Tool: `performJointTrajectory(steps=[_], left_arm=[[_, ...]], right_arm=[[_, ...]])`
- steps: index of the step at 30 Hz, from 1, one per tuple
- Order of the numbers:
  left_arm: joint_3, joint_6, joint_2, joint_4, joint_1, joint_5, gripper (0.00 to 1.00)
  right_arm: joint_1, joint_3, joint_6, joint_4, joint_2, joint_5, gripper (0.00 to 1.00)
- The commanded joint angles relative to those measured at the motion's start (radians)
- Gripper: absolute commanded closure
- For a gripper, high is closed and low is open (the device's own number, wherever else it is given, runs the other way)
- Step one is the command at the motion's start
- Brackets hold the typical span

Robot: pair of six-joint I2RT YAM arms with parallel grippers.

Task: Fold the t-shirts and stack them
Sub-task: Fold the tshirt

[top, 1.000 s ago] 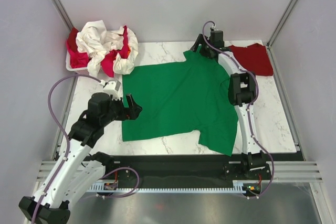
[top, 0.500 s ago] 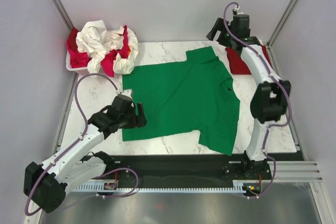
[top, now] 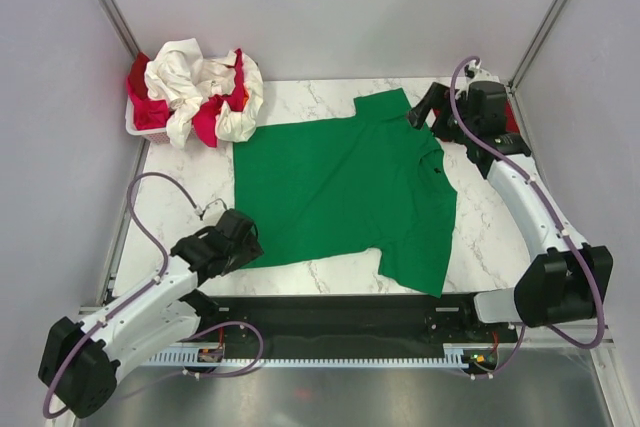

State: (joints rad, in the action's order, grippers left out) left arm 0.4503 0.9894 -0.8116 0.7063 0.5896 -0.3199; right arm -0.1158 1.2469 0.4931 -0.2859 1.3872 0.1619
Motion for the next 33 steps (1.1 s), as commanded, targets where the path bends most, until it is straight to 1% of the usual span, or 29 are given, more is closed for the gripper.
performJointTrajectory(steps=[1,2,6,9,12,15,16,18,19,20,21,22,23,25,26,28,29,30,31,33], left_arm=[[-0.047,0.163,-0.043,0.001,0.003,-0.056,0.30],[-0.051,0.170,-0.053,0.002,0.003,-0.051,0.34],[-0.035,0.177,0.000,0.033,0.032,-0.091,0.33],[-0.033,0.178,-0.034,0.050,0.032,-0.093,0.33],[-0.038,0.187,-0.029,0.047,0.035,-0.090,0.33],[-0.044,0.186,-0.011,0.041,0.036,-0.103,0.39],[-0.045,0.183,-0.015,0.033,0.036,-0.104,0.48],[-0.045,0.175,-0.026,0.007,0.036,-0.102,0.60],[-0.047,0.167,-0.041,-0.025,0.036,-0.094,0.72],[-0.050,0.160,-0.046,-0.025,0.036,-0.091,0.77],[-0.056,0.154,-0.052,-0.063,0.036,-0.087,0.82],[-0.059,0.149,-0.052,-0.083,0.036,-0.084,0.93],[-0.061,0.135,-0.049,-0.100,0.036,-0.079,0.98],[-0.047,0.118,-0.044,-0.128,0.036,-0.084,0.98],[-0.038,0.097,-0.041,-0.131,0.036,-0.096,0.98],[-0.001,0.069,-0.040,-0.137,0.036,-0.107,0.98],[0.014,0.043,-0.043,-0.137,0.036,-0.119,0.98],[0.040,0.031,-0.047,-0.140,0.035,-0.123,0.98],[0.051,0.020,-0.049,-0.143,0.033,-0.126,0.98],[0.082,0.020,-0.054,-0.143,0.033,-0.127,0.98]], right_arm=[[-0.021,-0.044,0.001,-0.015,-0.102,0.045,0.02],[-0.022,-0.062,-0.005,-0.022,-0.114,0.047,0.02],[-0.039,-0.089,-0.016,-0.041,-0.146,0.025,0.02],[-0.054,-0.089,-0.016,-0.044,-0.143,0.025,0.02],[-0.061,-0.083,-0.014,-0.047,-0.137,0.025,0.02],[-0.061,-0.084,-0.014,-0.053,-0.151,0.010,0.02],[-0.061,-0.087,-0.013,-0.055,-0.161,0.002,0.02],[-0.061,-0.110,-0.004,-0.059,-0.175,-0.031,0.02],[-0.061,-0.133,-0.001,-0.065,-0.194,-0.066,0.02],[-0.061,-0.147,0.004,-0.071,-0.201,-0.090,0.02],[-0.062,-0.164,0.018,-0.081,-0.212,-0.120,0.02],[-0.062,-0.181,0.033,-0.105,-0.230,-0.152,0.02],[-0.061,-0.219,0.047,-0.122,-0.237,-0.218,0.02],[-0.062,-0.260,0.087,-0.165,-0.255,-0.240,0.03],[-0.061,-0.309,0.102,-0.174,-0.263,-0.242,0.03],[-0.065,-0.358,0.152,-0.205,-0.296,-0.220,0.03],[-0.067,-0.410,0.172,-0.216,-0.313,-0.213,0.03],[-0.071,-0.437,0.185,-0.225,-0.353,-0.197,0.03],[-0.093,-0.487,0.220,-0.251,-0.373,-0.199,0.02],[-0.126,-0.521,0.240,-0.313,-0.422,-0.225,0.02]])
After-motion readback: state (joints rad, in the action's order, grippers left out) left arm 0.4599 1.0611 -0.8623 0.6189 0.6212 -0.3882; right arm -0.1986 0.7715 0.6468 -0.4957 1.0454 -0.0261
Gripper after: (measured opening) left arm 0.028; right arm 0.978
